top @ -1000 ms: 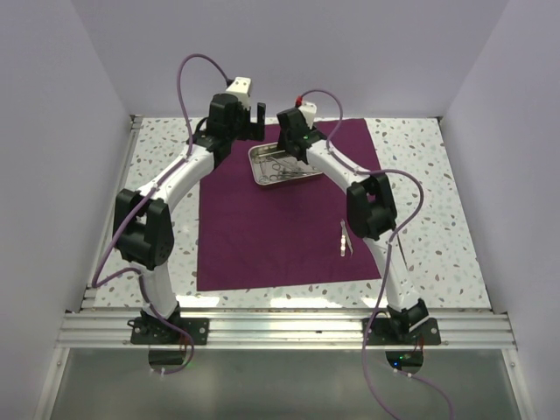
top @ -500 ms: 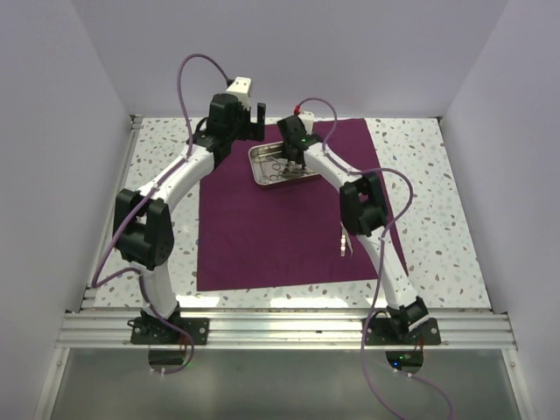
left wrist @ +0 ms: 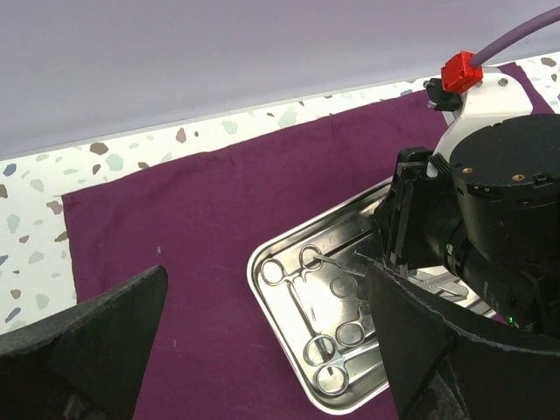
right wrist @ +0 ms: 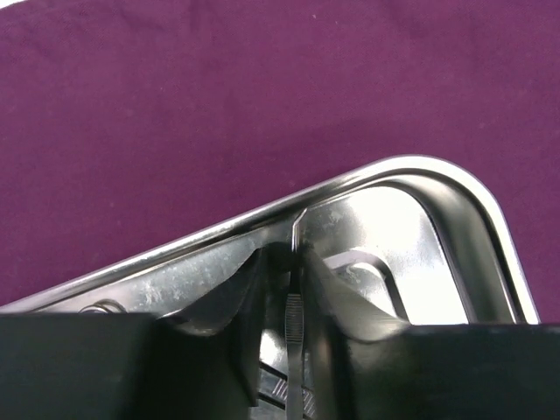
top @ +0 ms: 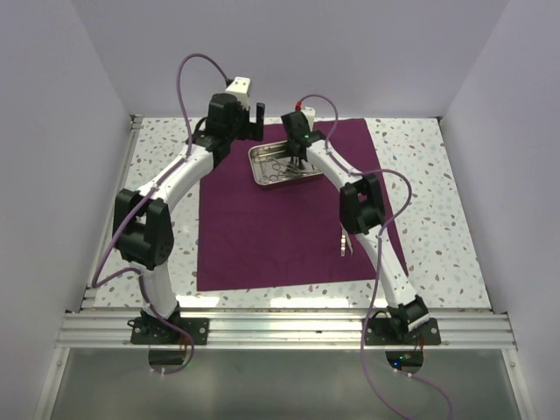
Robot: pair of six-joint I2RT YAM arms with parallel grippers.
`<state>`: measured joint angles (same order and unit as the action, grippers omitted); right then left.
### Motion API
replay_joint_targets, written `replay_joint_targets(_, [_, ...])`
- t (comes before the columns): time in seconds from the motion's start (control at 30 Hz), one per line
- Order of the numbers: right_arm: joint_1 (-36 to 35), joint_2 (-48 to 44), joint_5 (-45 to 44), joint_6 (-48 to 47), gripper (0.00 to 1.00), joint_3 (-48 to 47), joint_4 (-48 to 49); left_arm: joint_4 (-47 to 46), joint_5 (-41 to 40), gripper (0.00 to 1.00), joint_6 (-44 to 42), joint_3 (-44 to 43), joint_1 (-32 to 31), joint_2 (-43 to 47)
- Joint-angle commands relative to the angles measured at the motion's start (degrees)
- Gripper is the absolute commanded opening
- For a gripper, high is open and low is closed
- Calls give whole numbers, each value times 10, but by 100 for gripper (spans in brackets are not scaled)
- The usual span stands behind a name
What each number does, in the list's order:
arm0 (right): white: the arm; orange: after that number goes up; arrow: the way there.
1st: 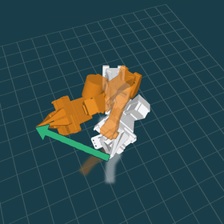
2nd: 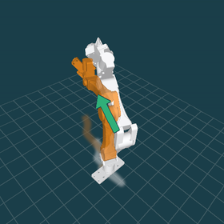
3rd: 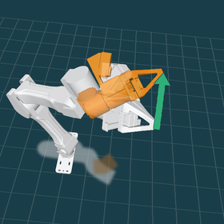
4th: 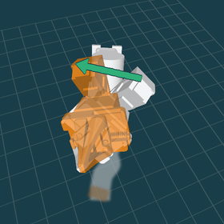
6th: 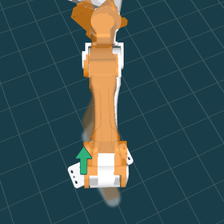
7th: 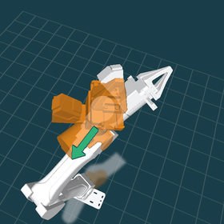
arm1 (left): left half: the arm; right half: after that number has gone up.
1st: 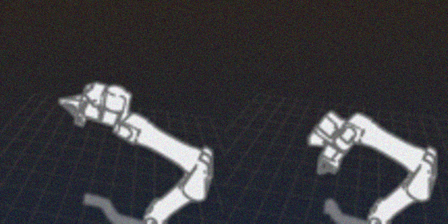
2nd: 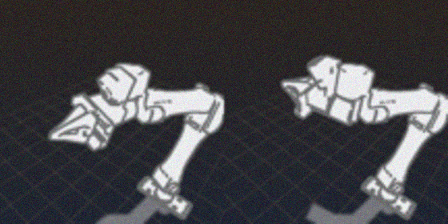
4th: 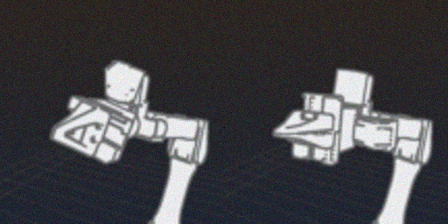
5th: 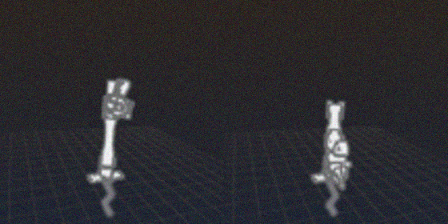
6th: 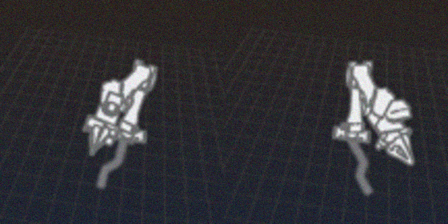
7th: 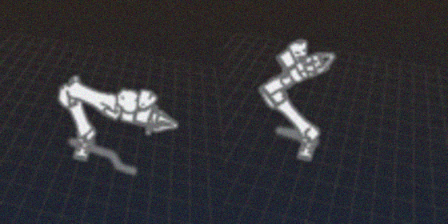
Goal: Open and lay out the surgical kit
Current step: Pick up the medical item from the container, then place the medical item in the surgical kit.
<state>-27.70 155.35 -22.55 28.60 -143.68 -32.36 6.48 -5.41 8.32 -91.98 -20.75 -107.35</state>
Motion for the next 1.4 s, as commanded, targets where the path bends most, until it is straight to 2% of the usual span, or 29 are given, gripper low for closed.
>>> replay_joint_targets(0.0, [-1,17,31,-17,24,-18,-48,-21,-6,99,-9,-6,7,16])
replay_joint_targets(0.07, [-2,16,35,-21,15,-17,-50,-21,-5,99,-8,-6,7,15])
replay_joint_targets(0.1, [-1,15,34,-21,1,-17,-49,-20,-4,99,-8,-6,7,16])
replay_joint_targets(0.13, [-1,14,33,-22,0,-14,-47,-20,-4,99,-8,-7,7,15])
replay_joint_targets(0.3, [-1,-51,31,-43,0,40,17,-22,0,99,-7,-8,7,13])
replay_joint_targets(0.53, [-24,-220,-9,-82,0,238,184,-20,0,99,-5,-11,7,9])
replay_joint_targets(0.8, [-44,-352,-50,-122,0,377,294,-17,-2,100,-2,-15,6,9])
replay_joint_targets(0.97, [-45,-490,-74,-101,0,491,270,-13,15,100,6,-32,6,-9])
replay_joint_targets(1.1, [-51,-616,-85,-57,0,684,236,-4,21,100,20,-50,6,-31])
replay_joint_targets(1.23, [-50,-698,-120,-31,0,799,200,-28,30,100,42,-65,6,-57])
replay_joint_targets(1.37, [-47,-733,-73,-34,0,859,181,-35,4,100,56,-178,6,-110])
